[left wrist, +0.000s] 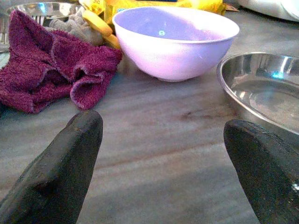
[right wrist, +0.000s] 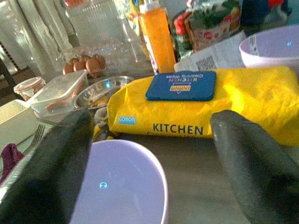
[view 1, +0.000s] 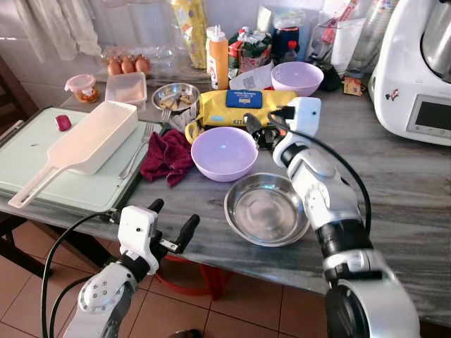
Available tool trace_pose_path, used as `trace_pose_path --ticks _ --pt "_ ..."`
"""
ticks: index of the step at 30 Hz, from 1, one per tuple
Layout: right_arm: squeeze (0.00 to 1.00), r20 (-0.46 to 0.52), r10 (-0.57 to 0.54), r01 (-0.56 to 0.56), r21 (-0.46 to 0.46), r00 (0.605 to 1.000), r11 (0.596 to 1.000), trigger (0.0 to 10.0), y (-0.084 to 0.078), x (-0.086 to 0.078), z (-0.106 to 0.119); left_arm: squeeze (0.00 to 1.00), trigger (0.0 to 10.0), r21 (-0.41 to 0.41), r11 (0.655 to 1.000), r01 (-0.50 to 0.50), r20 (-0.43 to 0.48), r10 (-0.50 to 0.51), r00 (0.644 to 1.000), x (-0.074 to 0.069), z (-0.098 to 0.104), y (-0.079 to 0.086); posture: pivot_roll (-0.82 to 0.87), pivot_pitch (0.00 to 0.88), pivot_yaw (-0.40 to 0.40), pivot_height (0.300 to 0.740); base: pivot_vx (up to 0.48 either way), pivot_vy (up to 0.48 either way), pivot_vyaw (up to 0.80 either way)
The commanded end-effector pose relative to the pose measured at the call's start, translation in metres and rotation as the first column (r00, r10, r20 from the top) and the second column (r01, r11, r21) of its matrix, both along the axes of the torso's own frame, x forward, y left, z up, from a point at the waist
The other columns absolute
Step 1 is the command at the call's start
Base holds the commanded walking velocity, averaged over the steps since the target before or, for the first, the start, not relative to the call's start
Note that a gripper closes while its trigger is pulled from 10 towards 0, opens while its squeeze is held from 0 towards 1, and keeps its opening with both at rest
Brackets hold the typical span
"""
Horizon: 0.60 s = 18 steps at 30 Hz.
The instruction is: Setting the table
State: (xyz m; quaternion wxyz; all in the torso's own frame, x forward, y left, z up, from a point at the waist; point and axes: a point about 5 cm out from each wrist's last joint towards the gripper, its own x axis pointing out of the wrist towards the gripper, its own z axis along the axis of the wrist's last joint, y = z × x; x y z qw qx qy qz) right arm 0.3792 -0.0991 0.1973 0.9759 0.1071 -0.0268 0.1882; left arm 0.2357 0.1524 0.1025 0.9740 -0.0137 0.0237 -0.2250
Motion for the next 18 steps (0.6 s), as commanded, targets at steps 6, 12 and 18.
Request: trace_pose_path --ticks 6,12,18 --pt "1.0 0.16 -0.144 0.172 -0.177 0.977 0.969 10.0 -0.028 -0.034 -0.009 0.0 10.0 -0.015 1.0 -0.001 0.015 0.001 1.0 0.005 0.002 -0.004 0.01 0.086 0.034 0.74 0.0 0.0 0.0" --pt "1.0 0.068 -0.268 0.276 -0.227 0.961 0.934 10.0 -0.068 -0.071 -0.042 0.0 10.0 -0.064 0.998 0.019 0.027 -0.017 0.999 0.005 0.005 -0.005 -0.02 0.081 0.038 0.74 0.0 0.0 0.0" --pt "1.0 -0.017 -0.219 0.209 -0.233 0.976 0.95 10.0 -0.052 -0.091 -0.059 0.0 10.0 -0.15 0.987 0.058 -0.015 -0.061 0.998 0.008 0.008 -0.01 -0.03 0.081 0.052 0.74 0.0 0.0 0.0"
